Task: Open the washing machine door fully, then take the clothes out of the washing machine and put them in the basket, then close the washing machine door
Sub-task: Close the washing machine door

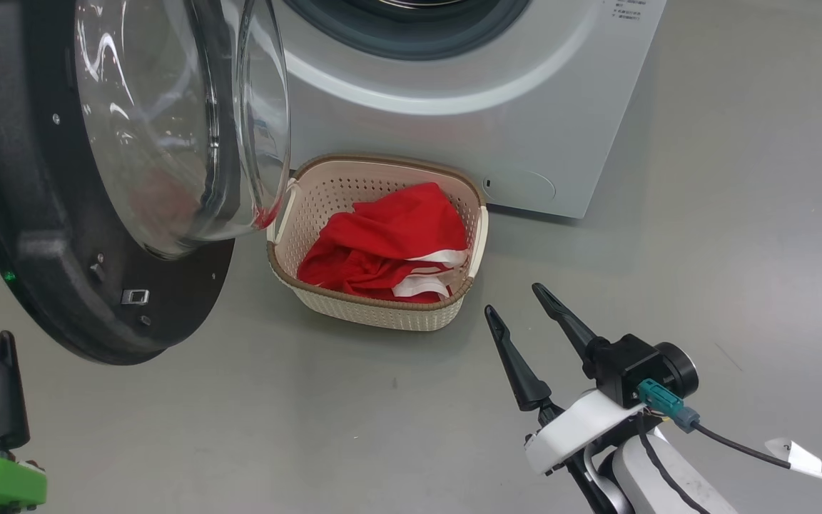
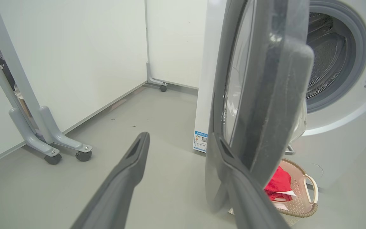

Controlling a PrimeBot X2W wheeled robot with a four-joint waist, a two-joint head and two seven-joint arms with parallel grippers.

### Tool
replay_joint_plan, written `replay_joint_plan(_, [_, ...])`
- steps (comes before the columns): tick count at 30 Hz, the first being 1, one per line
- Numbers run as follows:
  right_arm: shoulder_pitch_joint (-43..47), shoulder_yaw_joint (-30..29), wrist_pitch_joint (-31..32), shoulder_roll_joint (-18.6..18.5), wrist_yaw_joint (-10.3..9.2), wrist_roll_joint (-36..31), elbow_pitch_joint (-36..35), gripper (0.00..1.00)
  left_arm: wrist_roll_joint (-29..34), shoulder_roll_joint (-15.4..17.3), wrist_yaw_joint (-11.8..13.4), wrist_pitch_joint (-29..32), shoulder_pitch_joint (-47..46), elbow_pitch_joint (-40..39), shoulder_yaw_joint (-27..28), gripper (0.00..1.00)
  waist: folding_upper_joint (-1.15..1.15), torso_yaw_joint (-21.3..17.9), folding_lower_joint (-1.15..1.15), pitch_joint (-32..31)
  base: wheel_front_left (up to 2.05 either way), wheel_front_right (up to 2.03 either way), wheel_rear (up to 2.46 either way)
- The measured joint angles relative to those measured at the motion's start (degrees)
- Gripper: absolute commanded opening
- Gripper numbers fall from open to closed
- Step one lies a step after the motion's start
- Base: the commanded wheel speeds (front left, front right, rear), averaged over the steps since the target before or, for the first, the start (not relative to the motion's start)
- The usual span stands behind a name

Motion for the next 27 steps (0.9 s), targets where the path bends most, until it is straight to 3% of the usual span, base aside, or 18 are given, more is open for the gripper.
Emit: replay_joint_plan(27, [0.0,0.8,0.0,0.0,0.01,0.2,0.1,1.0,0.0,1.5,0.0,-1.5,-0.4,3.5,-1.8,1.0,0.0,0.1,0.0,-1.3,0.0,0.0,0.0])
